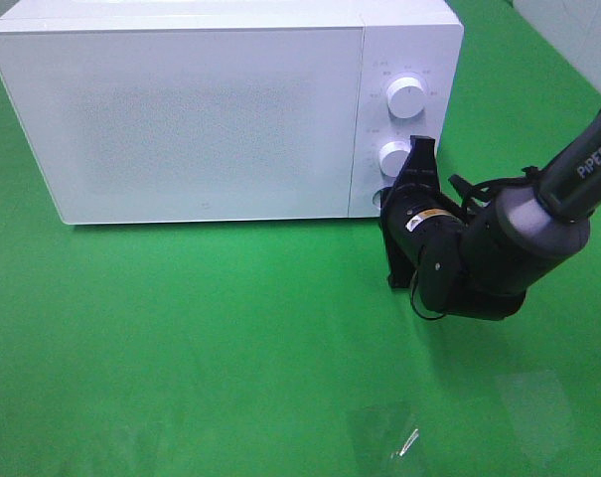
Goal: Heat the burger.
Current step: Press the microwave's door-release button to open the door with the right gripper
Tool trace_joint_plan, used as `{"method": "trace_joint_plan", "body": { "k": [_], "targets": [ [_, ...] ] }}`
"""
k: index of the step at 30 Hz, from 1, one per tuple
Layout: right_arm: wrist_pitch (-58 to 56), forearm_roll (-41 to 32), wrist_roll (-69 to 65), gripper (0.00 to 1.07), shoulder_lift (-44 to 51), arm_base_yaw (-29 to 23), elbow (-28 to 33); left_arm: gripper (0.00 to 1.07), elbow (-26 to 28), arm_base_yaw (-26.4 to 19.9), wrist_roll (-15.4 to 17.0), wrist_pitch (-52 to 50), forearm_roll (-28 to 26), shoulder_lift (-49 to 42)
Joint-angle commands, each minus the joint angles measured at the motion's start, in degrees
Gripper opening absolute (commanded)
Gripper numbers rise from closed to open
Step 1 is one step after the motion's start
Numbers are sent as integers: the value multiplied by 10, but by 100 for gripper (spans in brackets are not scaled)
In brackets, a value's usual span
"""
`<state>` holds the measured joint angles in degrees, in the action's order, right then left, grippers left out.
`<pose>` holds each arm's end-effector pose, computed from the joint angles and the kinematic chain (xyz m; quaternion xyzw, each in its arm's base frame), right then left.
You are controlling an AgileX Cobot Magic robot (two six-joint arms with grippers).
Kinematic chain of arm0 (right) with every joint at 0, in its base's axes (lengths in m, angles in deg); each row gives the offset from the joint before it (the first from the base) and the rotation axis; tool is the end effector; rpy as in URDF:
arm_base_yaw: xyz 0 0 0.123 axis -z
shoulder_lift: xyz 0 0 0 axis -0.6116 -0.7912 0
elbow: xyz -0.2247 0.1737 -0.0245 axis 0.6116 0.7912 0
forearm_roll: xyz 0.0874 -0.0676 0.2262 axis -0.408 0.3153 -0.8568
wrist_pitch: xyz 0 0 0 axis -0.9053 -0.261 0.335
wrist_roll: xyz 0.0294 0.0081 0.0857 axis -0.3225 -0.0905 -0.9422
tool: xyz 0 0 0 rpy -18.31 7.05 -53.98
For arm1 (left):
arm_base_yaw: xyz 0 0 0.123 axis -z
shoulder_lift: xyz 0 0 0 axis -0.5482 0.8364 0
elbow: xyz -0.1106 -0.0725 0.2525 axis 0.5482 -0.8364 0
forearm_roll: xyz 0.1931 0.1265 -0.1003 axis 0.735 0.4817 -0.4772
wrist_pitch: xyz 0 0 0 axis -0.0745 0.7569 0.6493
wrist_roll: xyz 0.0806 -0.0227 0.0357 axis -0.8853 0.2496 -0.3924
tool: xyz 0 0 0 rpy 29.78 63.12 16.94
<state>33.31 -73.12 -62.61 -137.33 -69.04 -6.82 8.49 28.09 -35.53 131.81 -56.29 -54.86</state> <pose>0.3369 0.1567 0.0769 0.5705 0.5611 0.4490 0.3977 -0.0077 -0.0129 0.2809 0.0015 0.8504 -0.0301 0.5253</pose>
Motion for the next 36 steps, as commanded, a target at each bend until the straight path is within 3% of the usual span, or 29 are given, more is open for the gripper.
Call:
{"method": "trace_joint_plan", "body": {
  "k": [1,3,16,36],
  "targets": [
    [120,-38,-17,0,13,11,-32,98,1,-1,0,-7,0,-9],
    [125,-67,-17,0,13,11,-45,98,1,-1,0,-7,0,-9],
    [205,-57,6,0,-22,13,-115,98,1,-1,0,-7,0,-9],
    [221,-47,45,0,-22,13,-118,98,1,-1,0,-7,0,-9]
  ]
}}
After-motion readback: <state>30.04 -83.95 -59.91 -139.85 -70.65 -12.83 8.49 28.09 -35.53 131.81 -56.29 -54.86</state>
